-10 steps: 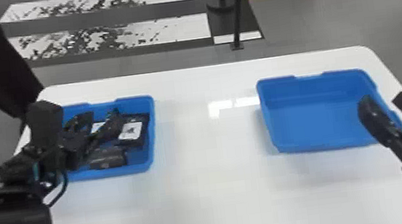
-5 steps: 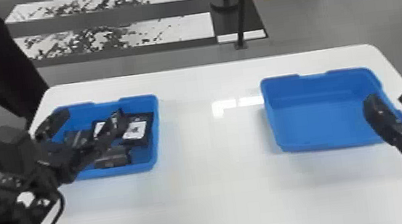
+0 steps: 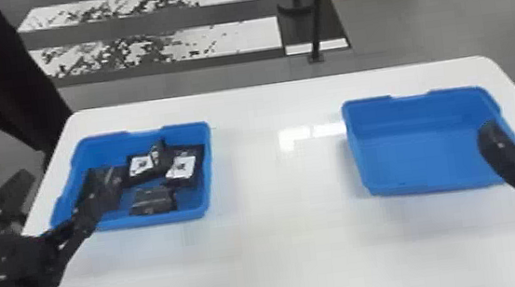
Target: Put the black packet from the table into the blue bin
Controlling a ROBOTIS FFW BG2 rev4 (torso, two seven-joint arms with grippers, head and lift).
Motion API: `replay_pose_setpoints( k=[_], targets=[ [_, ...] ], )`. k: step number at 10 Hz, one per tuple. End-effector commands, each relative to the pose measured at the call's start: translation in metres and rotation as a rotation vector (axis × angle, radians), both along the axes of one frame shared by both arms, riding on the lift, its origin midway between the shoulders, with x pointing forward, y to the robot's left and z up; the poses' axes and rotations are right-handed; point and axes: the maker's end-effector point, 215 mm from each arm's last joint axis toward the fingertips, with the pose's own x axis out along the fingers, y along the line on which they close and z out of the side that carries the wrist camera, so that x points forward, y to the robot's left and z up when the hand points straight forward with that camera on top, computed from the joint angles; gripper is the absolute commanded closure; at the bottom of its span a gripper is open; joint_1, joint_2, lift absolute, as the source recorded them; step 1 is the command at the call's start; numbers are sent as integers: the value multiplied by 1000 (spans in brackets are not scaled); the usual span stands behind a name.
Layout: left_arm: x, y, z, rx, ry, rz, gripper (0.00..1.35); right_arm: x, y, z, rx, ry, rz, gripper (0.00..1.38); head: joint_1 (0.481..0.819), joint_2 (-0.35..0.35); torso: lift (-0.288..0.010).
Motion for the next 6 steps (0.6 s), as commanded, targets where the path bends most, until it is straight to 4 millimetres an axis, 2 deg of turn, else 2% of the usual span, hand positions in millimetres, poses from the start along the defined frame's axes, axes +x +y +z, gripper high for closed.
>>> replay_pose_setpoints(
  k=[1,3,6],
  targets=[
    [-22,8,22,18,-35,29,151,-2,-1,0,-1,2,-1,510,695,89,-110],
    [-38,11,39,21,-63,63,151,-2,0,2,-2,0,-1,510,695,115,-110],
    [-33,8,42,-1,-72,57,151,-1,0,3,-4,-5,-1,510,695,117,-110]
  ],
)
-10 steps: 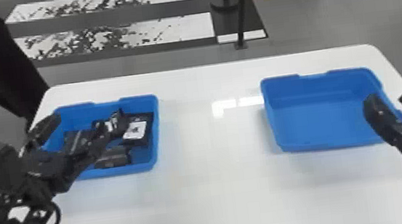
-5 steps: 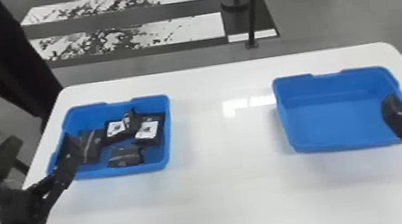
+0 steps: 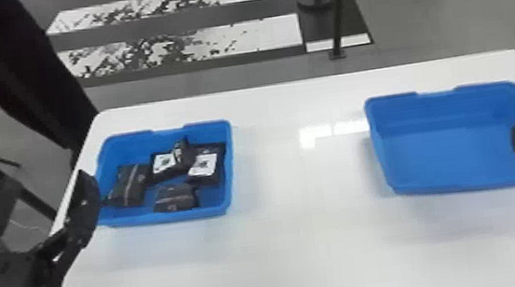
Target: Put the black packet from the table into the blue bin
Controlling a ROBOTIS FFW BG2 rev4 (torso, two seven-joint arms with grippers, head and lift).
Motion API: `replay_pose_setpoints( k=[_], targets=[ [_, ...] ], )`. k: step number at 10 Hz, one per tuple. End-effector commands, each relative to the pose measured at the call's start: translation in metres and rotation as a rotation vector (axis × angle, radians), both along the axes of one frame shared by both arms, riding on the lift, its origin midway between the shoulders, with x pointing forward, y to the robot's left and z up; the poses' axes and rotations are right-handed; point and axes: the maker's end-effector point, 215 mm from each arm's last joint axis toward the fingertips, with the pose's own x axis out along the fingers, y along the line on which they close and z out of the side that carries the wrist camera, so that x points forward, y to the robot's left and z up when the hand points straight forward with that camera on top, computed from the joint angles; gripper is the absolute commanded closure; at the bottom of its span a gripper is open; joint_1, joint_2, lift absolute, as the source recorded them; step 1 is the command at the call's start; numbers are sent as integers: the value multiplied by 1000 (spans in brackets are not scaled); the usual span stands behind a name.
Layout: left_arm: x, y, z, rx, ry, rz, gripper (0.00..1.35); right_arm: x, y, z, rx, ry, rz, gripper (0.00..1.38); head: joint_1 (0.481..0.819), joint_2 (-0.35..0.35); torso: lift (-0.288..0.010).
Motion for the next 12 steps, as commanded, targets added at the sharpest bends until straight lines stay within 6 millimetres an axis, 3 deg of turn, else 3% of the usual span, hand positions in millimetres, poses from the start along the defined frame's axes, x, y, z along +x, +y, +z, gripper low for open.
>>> replay_pose_setpoints(
  k=[1,12],
  targets=[
    [4,-4,3,-16,-10,-8,151,-1,0,-1,0,4,0,510,695,114,-110],
    [9,-14,-1,-53,-2,-30,151,-1,1,-3,4,6,1,510,695,93,-110]
  ],
)
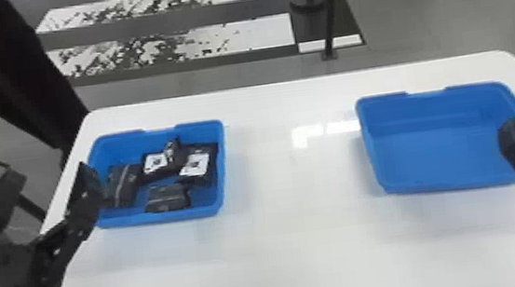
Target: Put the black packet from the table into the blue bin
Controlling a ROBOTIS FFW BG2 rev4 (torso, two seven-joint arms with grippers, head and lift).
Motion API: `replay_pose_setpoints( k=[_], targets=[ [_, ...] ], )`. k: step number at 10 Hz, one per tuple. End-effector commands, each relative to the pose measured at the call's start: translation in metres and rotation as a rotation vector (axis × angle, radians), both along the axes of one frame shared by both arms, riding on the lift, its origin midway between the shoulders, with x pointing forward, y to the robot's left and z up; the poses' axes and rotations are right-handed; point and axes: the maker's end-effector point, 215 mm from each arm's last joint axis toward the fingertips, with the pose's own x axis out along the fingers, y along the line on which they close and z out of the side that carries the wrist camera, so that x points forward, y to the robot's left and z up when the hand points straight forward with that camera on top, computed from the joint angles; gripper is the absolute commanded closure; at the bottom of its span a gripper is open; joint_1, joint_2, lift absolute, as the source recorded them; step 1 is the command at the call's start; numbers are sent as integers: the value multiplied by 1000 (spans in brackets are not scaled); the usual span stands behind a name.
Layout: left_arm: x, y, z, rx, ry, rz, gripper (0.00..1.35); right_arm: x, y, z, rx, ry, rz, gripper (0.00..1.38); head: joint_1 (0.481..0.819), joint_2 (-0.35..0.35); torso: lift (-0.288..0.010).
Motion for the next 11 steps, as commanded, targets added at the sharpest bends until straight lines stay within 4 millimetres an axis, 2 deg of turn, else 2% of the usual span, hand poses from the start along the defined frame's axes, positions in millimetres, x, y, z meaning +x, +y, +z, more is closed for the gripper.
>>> replay_pose_setpoints(
  k=[1,11],
  targets=[
    [0,-1,-1,-4,2,-2,151,0,0,0,1,0,-1,510,695,91,-110],
    [1,-6,-4,-23,10,-12,151,1,0,2,0,-5,0,510,695,82,-110]
  ],
)
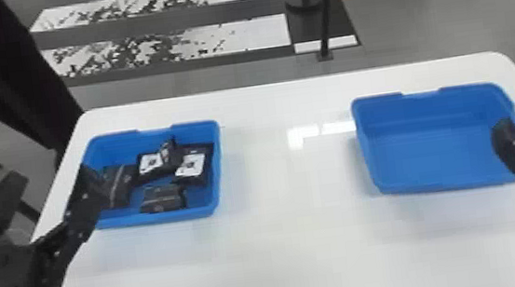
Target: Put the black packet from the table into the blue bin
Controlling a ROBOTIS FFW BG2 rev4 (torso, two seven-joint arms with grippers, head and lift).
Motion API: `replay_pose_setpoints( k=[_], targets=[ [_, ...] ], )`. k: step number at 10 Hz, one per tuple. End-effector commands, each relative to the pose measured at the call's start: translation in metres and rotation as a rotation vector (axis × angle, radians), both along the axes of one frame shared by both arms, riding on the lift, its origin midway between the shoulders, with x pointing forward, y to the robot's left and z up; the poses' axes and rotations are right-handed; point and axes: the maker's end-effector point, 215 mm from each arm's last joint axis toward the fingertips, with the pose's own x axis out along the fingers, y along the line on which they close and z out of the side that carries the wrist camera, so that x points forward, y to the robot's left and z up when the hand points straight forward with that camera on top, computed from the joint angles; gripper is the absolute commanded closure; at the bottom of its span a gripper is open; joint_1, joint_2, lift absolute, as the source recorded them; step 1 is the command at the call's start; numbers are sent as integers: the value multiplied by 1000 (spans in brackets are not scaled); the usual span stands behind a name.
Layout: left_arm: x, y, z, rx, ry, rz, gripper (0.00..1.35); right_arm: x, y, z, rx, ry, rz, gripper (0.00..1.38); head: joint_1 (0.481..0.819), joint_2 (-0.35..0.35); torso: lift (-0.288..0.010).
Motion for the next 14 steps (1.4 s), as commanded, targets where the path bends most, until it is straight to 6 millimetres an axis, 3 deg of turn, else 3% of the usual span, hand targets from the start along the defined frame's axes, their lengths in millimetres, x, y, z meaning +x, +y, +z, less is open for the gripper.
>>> replay_pose_setpoints(
  k=[1,14],
  targets=[
    [0,0,-1,-2,2,1,151,0,0,0,0,-1,-1,510,695,82,-110],
    [0,-5,-6,-40,9,-11,153,-1,0,0,-2,0,-1,510,695,73,-110]
  ],
)
